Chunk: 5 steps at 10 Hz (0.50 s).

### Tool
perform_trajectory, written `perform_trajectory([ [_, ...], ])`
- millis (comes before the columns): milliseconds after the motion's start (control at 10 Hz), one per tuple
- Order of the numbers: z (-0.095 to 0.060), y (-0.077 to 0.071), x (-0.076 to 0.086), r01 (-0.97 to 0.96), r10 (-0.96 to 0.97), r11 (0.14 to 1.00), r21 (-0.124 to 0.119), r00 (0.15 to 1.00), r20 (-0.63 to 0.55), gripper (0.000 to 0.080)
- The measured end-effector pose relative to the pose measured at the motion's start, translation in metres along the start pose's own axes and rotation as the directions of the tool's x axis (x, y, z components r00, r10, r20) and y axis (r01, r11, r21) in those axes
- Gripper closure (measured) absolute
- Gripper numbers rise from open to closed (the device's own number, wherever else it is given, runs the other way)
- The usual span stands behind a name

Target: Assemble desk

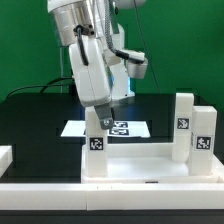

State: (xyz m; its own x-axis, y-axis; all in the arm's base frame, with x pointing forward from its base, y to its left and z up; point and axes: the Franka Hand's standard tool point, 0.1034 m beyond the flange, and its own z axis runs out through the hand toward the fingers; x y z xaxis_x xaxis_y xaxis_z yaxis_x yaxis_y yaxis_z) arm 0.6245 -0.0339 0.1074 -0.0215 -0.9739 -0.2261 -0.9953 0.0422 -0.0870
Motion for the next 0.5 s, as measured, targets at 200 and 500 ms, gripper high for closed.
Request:
perform_trajectory([
  [200,-0.0017,-0.0003,0.0025,0.297,-0.297,0.955,-0.005,0.955,0.003,0.0185],
  [500,-0.0014,0.0011,0.0027,0.55,-0.55,0.835,-0.017,0.835,0.009,0.0151],
])
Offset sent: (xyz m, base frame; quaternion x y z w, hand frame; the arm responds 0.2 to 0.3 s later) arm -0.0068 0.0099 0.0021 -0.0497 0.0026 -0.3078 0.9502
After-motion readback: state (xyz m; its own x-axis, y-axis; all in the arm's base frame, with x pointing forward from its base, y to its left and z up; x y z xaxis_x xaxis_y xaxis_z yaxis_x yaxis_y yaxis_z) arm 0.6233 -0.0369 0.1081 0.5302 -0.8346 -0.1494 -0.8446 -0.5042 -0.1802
